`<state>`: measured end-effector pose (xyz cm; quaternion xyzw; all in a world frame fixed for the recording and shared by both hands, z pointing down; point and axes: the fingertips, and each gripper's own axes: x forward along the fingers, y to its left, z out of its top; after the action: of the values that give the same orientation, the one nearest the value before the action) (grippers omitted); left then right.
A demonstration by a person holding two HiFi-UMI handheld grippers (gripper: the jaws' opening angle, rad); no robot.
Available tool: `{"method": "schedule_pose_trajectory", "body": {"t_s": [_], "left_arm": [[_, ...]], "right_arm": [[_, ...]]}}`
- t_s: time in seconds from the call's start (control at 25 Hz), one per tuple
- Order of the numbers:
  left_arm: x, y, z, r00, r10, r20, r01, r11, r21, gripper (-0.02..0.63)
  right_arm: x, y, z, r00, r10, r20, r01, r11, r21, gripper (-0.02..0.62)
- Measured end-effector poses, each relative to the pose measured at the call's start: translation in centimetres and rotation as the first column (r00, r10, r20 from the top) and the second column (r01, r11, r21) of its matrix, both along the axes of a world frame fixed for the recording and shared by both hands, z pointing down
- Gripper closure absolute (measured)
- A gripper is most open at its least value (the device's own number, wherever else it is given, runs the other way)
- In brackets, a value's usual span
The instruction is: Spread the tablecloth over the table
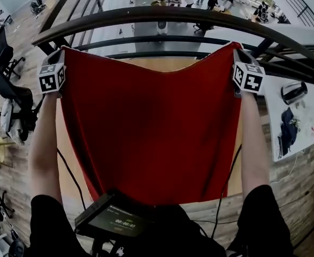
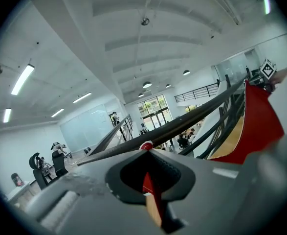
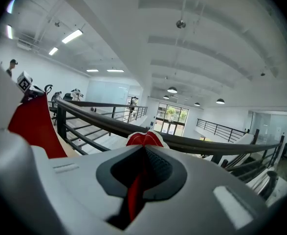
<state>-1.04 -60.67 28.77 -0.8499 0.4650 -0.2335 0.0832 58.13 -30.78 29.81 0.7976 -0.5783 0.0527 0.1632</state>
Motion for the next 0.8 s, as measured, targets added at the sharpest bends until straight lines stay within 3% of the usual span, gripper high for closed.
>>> {"method": "schedule_pose_trajectory", "body": {"t_s": [0.16, 0.4, 0.56, 0.68, 0.8], "left_arm": [[-1.4, -4.4, 2.9, 0.997, 0.005, 0.075, -0.004, 1.000, -0.014, 0.595], [-3.4, -12.1, 7.0, 0.972, 0.015, 0.236, -0.009, 1.000, -0.025, 0.594], [-4.4, -17.9, 6.9, 0.963, -0.014, 0.267, 0.015, 1.000, 0.001, 0.594], [-4.9, -21.1, 7.1, 0.968, -0.055, 0.245, 0.054, 0.998, 0.011, 0.595], [-4.0, -22.9, 10.1, 0.964, -0.061, 0.258, 0.063, 0.998, -0.002, 0.594]], "right_arm": [[3.2, -3.7, 2.6, 0.997, 0.033, -0.070, -0.038, 0.997, -0.068, 0.580], [9.6, -7.8, 5.0, 0.974, 0.048, -0.221, -0.095, 0.975, -0.203, 0.580], [13.4, -10.4, 4.9, 0.962, 0.110, -0.250, -0.168, 0.961, -0.220, 0.580], [15.2, -12.4, 5.8, 0.957, 0.138, -0.255, -0.196, 0.956, -0.218, 0.580], [17.0, -12.8, 8.6, 0.952, 0.172, -0.253, -0.236, 0.939, -0.251, 0.580]]}}
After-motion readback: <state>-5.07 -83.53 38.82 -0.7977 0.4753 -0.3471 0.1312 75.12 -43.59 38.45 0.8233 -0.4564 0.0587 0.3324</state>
